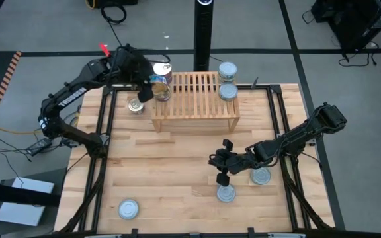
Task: Stack canned seafood by type on shelf
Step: Stack the blue-pink tuna can on top of the other blue tuna can on the shelf
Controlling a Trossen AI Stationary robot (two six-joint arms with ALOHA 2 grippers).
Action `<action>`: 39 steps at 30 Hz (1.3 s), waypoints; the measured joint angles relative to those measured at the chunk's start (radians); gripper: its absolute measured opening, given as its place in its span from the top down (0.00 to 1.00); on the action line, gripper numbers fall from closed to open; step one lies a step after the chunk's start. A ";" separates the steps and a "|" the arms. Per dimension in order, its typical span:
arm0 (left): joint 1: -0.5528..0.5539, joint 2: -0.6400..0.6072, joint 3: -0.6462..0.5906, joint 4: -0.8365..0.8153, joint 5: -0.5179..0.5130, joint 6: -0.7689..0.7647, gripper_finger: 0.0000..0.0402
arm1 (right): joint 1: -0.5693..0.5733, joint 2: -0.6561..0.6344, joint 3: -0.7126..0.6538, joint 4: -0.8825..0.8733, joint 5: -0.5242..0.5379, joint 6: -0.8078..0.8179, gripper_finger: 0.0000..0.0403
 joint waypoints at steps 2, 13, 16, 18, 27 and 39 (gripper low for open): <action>0.018 0.000 0.000 0.004 0.002 0.004 0.39 | 0.000 0.000 0.000 0.000 0.000 -0.005 0.90; 0.089 0.016 0.000 -0.005 0.134 0.047 0.39 | 0.000 0.000 0.000 0.000 -0.001 -0.017 0.89; 0.091 0.017 -0.001 -0.003 0.134 0.069 0.39 | 0.000 0.000 0.000 0.000 -0.001 -0.017 0.89; 0.089 0.015 0.000 -0.003 0.110 0.080 0.39 | 0.000 0.000 0.000 0.000 -0.001 -0.017 0.89; 0.057 0.013 0.040 -0.132 -0.106 0.088 0.50 | 0.000 0.000 0.000 0.000 -0.001 -0.018 0.89; 0.035 0.013 0.080 -0.237 -0.152 0.029 0.97 | 0.003 0.000 0.000 0.000 -0.001 -0.019 0.89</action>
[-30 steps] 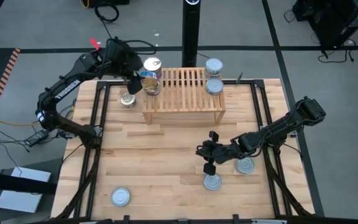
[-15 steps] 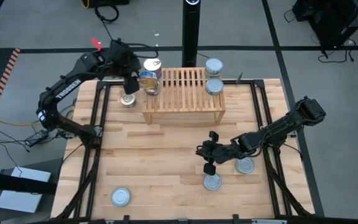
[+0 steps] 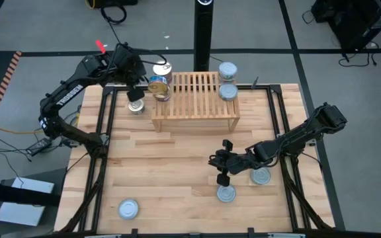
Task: Stack canned seafood by type on shelf
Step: Stack the blue-pink tuna can on top of the other blue tuna can on the shelf
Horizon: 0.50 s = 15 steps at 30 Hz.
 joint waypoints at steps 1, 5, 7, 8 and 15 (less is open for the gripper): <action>0.000 0.001 0.000 -0.009 0.000 -0.001 0.96 | 0.000 0.000 0.000 0.000 0.000 -0.004 0.89; -0.001 0.002 0.000 -0.048 0.000 -0.009 0.92 | -0.001 0.000 0.000 0.000 0.000 -0.006 0.89; -0.001 0.002 0.000 -0.050 0.000 -0.028 0.88 | -0.001 0.000 0.000 0.000 0.000 -0.005 0.89; -0.001 0.002 0.000 -0.056 0.000 -0.036 0.85 | -0.001 0.000 0.000 0.000 0.000 -0.003 0.89; -0.001 0.002 -0.001 -0.051 0.001 -0.103 0.57 | -0.001 0.000 0.000 0.000 0.000 0.000 0.89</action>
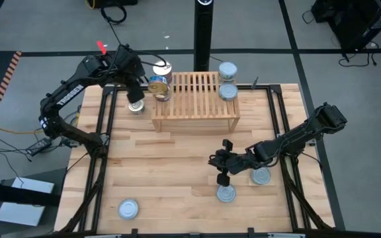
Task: Stack canned seafood by type on shelf
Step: Stack the blue-pink tuna can on top of the other blue tuna can on the shelf
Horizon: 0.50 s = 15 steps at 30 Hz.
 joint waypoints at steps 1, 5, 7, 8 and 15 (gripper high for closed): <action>0.000 0.000 -0.003 0.006 0.000 -0.006 0.53 | 0.000 0.000 0.000 0.000 0.000 -0.002 0.89; 0.000 0.000 -0.035 0.013 0.001 -0.007 0.37 | 0.000 0.000 0.000 0.000 -0.001 -0.004 0.89; 0.000 0.000 -0.056 0.021 0.002 0.003 0.31 | 0.000 0.000 0.000 0.000 -0.006 -0.005 0.89; 0.000 0.000 -0.066 0.029 0.002 0.014 0.29 | 0.000 0.000 0.000 0.000 -0.006 -0.005 0.89; 0.000 -0.004 -0.101 0.095 0.033 0.082 0.26 | 0.000 0.000 0.000 0.000 -0.008 -0.005 0.89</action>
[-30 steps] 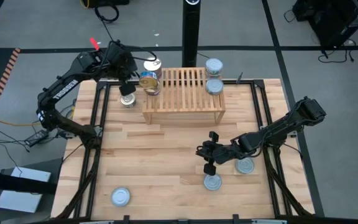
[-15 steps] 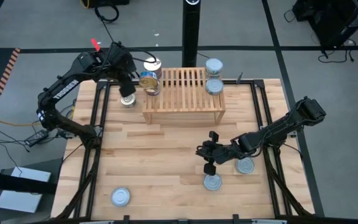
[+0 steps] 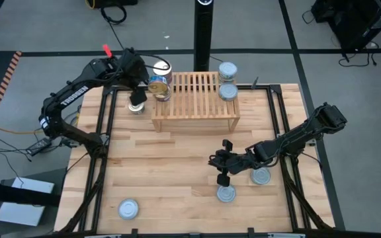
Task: Stack canned seafood by type on shelf
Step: Stack the blue-pink tuna can on top of the other blue tuna can on the shelf
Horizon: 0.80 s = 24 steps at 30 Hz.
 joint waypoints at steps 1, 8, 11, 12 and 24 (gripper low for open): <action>0.000 -0.004 0.000 0.007 0.026 0.014 0.27 | 0.000 0.000 0.000 0.000 0.000 0.000 0.89; 0.000 -0.030 0.000 0.059 0.146 0.074 0.30 | 0.000 0.000 0.000 0.000 0.000 -0.002 0.89; 0.001 -0.033 0.000 0.059 0.148 0.093 0.30 | 0.000 0.000 0.000 0.004 0.000 -0.010 0.89; 0.001 -0.033 0.000 0.058 0.148 0.096 0.30 | 0.000 0.000 0.000 0.009 0.000 -0.016 0.89; 0.002 -0.030 0.000 0.099 0.163 0.147 0.30 | 0.000 0.000 0.000 0.023 0.000 -0.035 0.89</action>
